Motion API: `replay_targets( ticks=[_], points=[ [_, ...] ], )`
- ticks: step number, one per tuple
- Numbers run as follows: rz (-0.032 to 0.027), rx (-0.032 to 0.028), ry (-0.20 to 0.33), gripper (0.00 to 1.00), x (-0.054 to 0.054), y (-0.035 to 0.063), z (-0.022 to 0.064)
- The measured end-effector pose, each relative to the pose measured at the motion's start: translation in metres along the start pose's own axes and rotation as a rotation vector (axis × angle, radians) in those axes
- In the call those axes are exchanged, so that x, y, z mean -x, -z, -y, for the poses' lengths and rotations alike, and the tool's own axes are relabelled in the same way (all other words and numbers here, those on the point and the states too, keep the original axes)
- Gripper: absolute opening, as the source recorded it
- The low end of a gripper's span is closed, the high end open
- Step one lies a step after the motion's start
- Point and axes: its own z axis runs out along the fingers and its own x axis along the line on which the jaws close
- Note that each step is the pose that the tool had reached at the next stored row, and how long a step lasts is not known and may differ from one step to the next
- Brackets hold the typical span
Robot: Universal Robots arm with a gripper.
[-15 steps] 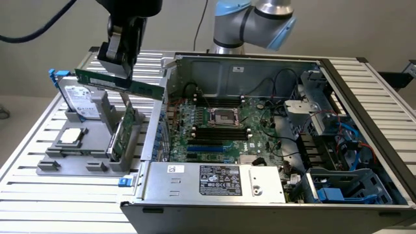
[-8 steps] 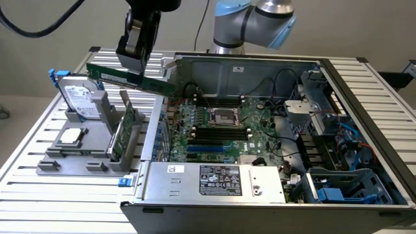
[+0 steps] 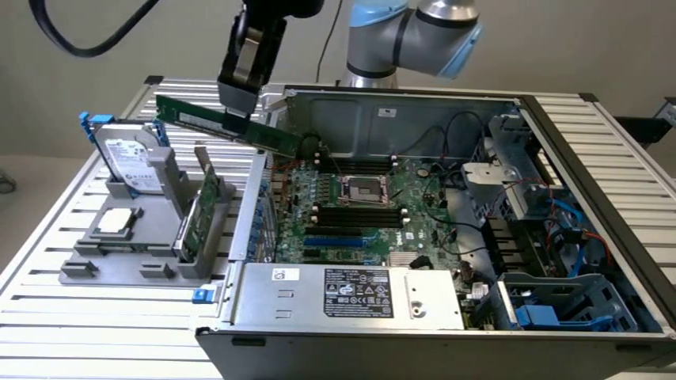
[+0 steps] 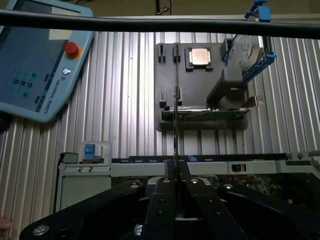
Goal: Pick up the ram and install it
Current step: 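Pick up the ram and move it above insertion slot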
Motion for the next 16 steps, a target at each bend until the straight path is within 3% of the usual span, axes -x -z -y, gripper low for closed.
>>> replay_targets(
  ticks=[3, 5, 12, 16],
  points=[
    [-0.0005, 0.0152, 0.0, 0.13, 0.0, 0.0041, 0.0088],
    [0.0004, 0.0164, 0.001, 0.13, 0.001, 0.0068, 0.0163],
    [-0.0035, -0.0061, 0.015, 0.13, 0.002, 0.0047, 0.0229],
    [-0.0052, -0.0075, 0.018, 0.13, 0.007, 0.0018, 0.034]
  ],
)
